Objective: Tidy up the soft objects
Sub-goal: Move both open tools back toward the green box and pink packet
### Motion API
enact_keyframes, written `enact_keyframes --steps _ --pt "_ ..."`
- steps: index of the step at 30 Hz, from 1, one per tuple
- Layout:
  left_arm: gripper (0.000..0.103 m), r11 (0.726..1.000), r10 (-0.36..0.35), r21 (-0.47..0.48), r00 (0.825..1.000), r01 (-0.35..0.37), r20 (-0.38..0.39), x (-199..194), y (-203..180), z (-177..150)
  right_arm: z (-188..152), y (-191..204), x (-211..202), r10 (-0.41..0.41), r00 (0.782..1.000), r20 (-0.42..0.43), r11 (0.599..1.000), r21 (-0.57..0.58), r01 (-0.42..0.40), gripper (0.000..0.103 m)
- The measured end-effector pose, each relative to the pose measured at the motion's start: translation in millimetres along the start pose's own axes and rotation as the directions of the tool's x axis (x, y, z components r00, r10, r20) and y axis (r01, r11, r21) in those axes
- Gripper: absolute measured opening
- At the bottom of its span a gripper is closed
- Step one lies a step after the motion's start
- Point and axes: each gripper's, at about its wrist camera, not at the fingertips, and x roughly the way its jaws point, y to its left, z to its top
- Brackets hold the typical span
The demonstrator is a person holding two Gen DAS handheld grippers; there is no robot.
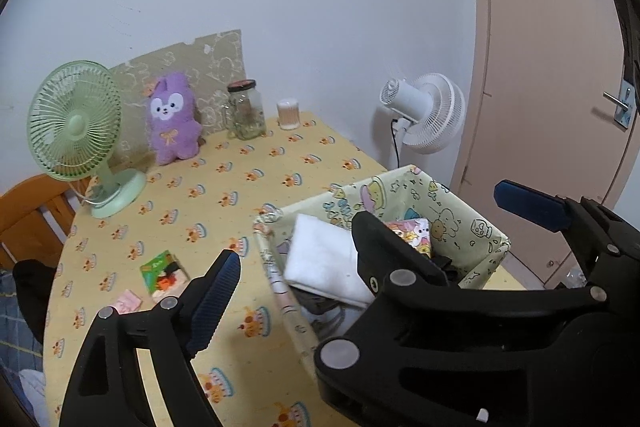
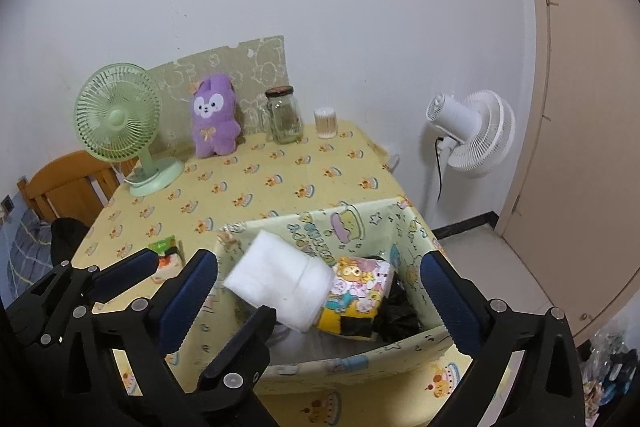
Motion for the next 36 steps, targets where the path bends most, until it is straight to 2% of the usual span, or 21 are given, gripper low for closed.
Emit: enact_keyframes --steps 15,30,36 --pt "0.092 0.996 0.087 -0.040 0.995 -0.085 0.050 -37 40 -8 5 52 -22 0.052 0.998 0.046 0.997 -0.052 -0.050 0.103" --pt "0.092 0.981 0.173 -0.096 0.984 -0.168 0.044 -44 89 -22 3 103 -9 0.125 0.991 0.043 0.988 -0.100 -0.120 0.103" --pt "0.092 0.971 0.214 -0.120 0.976 -0.208 0.035 -39 111 -31 -1 126 6 0.133 0.990 0.053 0.983 -0.133 -0.125 0.103"
